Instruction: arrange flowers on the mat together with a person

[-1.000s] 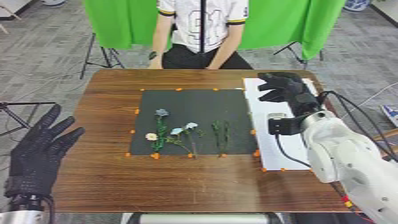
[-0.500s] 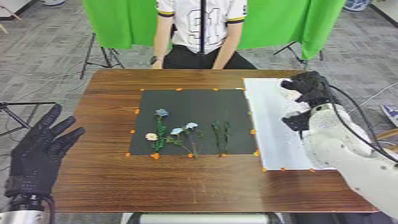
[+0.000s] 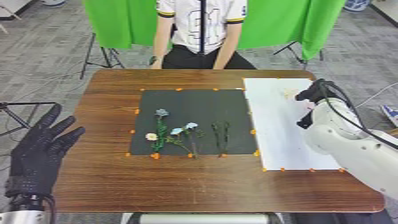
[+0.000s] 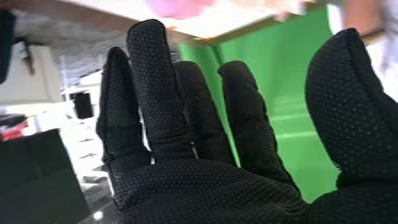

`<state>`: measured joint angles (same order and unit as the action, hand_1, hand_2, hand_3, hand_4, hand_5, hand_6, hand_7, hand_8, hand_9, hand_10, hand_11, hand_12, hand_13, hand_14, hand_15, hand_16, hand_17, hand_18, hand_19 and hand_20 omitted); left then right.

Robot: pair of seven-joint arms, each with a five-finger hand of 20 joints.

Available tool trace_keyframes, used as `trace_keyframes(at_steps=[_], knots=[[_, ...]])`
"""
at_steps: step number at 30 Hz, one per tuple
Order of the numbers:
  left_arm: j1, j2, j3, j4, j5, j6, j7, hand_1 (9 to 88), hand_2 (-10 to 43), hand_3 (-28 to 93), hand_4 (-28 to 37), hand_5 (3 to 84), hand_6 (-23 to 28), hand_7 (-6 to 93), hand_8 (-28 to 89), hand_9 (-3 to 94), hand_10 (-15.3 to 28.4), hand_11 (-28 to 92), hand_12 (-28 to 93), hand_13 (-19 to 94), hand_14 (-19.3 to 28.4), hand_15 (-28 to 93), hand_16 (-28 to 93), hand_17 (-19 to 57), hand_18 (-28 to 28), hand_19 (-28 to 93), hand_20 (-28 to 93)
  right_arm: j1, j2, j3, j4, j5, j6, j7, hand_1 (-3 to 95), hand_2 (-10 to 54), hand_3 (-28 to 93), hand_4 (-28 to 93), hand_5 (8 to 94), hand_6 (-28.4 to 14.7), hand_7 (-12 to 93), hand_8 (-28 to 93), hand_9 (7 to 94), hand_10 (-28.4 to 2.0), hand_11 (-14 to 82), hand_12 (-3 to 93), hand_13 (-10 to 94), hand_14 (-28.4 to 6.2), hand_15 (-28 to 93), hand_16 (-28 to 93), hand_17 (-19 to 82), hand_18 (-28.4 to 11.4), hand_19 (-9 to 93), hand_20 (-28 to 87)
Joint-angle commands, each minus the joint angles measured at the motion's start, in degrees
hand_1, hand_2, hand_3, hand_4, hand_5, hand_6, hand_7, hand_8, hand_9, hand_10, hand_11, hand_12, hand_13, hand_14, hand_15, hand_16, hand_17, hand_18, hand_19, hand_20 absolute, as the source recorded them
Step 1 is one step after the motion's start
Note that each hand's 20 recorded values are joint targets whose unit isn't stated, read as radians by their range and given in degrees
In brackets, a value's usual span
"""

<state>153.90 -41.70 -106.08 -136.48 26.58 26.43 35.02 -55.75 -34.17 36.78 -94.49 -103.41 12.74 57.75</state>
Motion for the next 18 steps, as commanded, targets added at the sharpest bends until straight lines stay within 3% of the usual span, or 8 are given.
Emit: trace_keyframes(at_steps=[1,2,3,5,6,12,16,18], knots=[[1.1,0.48,0.41,-0.2,-0.84,0.24,1.27,20.6,6.1,76,-25.3,29.2,3.6,10.0,-8,28.3,14.0,17,13,20,21.3,44,-4,-9.5,17.8,38,19,2.7,-0.1,-2.0,4.1,1.7,-1.2,0.4,35.3,-6.9,73,-25,48.1,-0.3,12,-12,47.9,-18.3,10.5,14.4,55,-17.2,53,9,22,-26.4,70,7],[0.6,0.09,0.44,-0.15,-0.38,0.06,0.64,20.6,6.1,76,-25.2,29.2,3.6,10.1,-8,28.3,14.0,17,13,20,21.3,44,-4,-9.5,17.8,38,19,2.6,-0.2,-1.8,4.5,3.0,-0.4,0.0,35.5,-6.9,73,-25,48.3,-0.2,12,-12,48.3,-18.3,10.6,14.4,55,-17.1,53,9,23,-26.3,70,7],[0.8,0.19,0.45,-0.2,-0.56,0.09,1.13,20.6,6.1,76,-25.2,29.2,3.6,10.1,-8,28.3,14.0,17,13,20,21.3,44,-4,-9.5,17.8,38,19,3.2,-0.6,-2.2,5.2,2.3,-1.5,0.1,35.9,-6.8,73,-25,48.7,-0.1,13,-12,48.6,-18.3,10.6,14.3,55,-17.1,53,9,23,-25.9,70,6],[0.3,-0.18,0.51,-0.2,-0.28,-0.24,0.65,20.6,6.1,76,-25.2,29.2,3.7,10.0,-8,28.3,14.0,17,13,20,21.3,44,-4,-9.6,17.8,38,19,3.8,-0.5,-3.3,5.9,2.1,-2.6,-0.3,36.9,-7.1,74,-25,50.2,0.5,13,-12,49.3,-18.1,10.7,14.3,55,-16.7,53,8,22,-24.7,71,6],[0.1,-0.88,0.26,-0.27,0.48,-0.61,-0.38,20.5,6.1,76,-25.2,29.2,3.7,10.0,-8,28.3,14.0,17,13,20,21.3,44,-4,-9.6,17.8,38,19,4.0,-0.6,-3.6,6.2,2.2,-2.9,-0.4,37.4,-7.3,74,-25,50.9,0.9,14,-12,49.7,-17.9,10.8,14.2,55,-16.5,53,8,23,-24.4,71,6],[-0.7,-1.0,0.35,-0.05,0.43,-0.67,-0.75,20.6,6.1,76,-25.2,29.3,3.7,9.9,-8,28.3,14.0,17,13,20,21.3,44,-4,-9.6,17.8,38,19,5.8,-0.9,-6.2,8.5,2.8,-4.7,-1.0,39.7,-8.7,75,-26,54.1,1.8,15,-13,53.0,-16.8,11.7,14.1,56,-16.0,52,8,23,-24.1,71,5],[-0.8,-2.17,0.34,-0.02,0.88,-1.02,-1.75,20.7,6.1,76,-25.3,29.3,3.7,10.0,-8,28.3,14.0,17,13,20,21.3,44,-4,-9.5,17.8,38,19,7.8,-1.5,-9.2,10.3,1.9,-6.6,-1.3,40.6,-9.3,75,-27,55.2,2.1,15,-13,54.7,-16.4,12.2,13.9,58,-15.6,52,8,23,-24.0,70,5],[-1.2,-2.09,0.64,0.21,1.1,-1.11,-2.0,20.7,6.1,76,-25.3,29.3,3.7,10.0,-8,28.3,14.0,17,13,20,21.3,44,-4,-9.5,17.8,38,19,8.3,-1.6,-10.4,10.7,0.7,-6.2,-1.5,41.3,-9.4,75,-27,56.1,2.3,15,-13,55.6,-16.1,12.3,13.9,59,-15.1,51,8,23,-23.9,70,5]])
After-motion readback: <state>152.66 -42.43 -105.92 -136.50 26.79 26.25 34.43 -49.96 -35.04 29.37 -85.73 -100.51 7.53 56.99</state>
